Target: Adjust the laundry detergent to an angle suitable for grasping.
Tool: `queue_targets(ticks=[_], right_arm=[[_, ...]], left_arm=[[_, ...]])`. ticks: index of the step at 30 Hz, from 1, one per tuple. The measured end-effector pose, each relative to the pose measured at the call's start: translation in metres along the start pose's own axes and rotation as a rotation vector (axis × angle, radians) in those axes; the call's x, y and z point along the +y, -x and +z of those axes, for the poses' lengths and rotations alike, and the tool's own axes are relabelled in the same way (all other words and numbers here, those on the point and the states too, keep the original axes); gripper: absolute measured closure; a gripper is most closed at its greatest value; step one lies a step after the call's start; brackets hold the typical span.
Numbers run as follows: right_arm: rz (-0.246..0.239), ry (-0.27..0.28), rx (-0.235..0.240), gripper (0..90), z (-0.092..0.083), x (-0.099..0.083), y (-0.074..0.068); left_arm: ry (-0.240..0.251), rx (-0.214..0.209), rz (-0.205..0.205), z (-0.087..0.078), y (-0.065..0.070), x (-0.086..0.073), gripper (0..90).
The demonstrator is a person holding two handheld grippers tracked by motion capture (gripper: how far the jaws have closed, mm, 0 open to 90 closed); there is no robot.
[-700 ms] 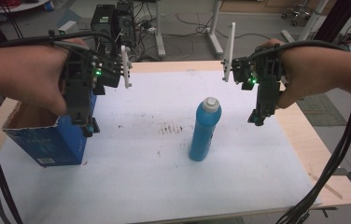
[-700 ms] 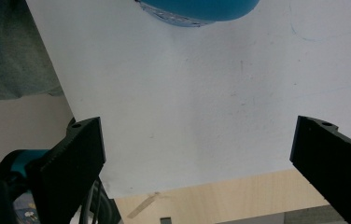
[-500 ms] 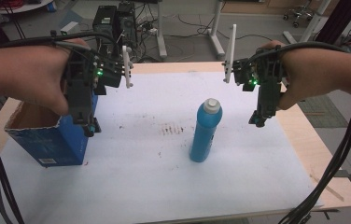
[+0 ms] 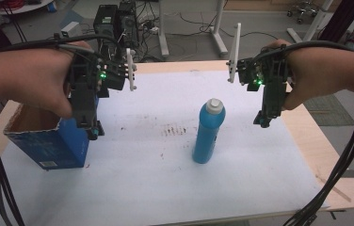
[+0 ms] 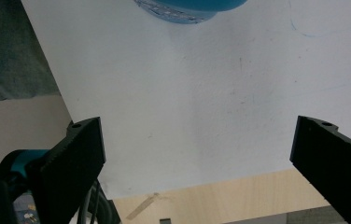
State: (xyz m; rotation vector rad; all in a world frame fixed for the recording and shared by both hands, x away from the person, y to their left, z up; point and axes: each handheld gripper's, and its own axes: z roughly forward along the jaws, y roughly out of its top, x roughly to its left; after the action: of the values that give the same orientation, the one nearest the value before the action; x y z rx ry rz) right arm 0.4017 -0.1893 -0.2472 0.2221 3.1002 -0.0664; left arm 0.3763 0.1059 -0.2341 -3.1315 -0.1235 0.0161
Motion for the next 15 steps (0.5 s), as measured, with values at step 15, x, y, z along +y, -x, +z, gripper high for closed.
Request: queue_targets(ticks=[15], right_arm=[[0.012,0.013,-0.008,2.3,0.006,-0.014,0.000]], left_arm=[[0.057,-0.003,-0.118,0.006,0.018,0.014,1.8]])
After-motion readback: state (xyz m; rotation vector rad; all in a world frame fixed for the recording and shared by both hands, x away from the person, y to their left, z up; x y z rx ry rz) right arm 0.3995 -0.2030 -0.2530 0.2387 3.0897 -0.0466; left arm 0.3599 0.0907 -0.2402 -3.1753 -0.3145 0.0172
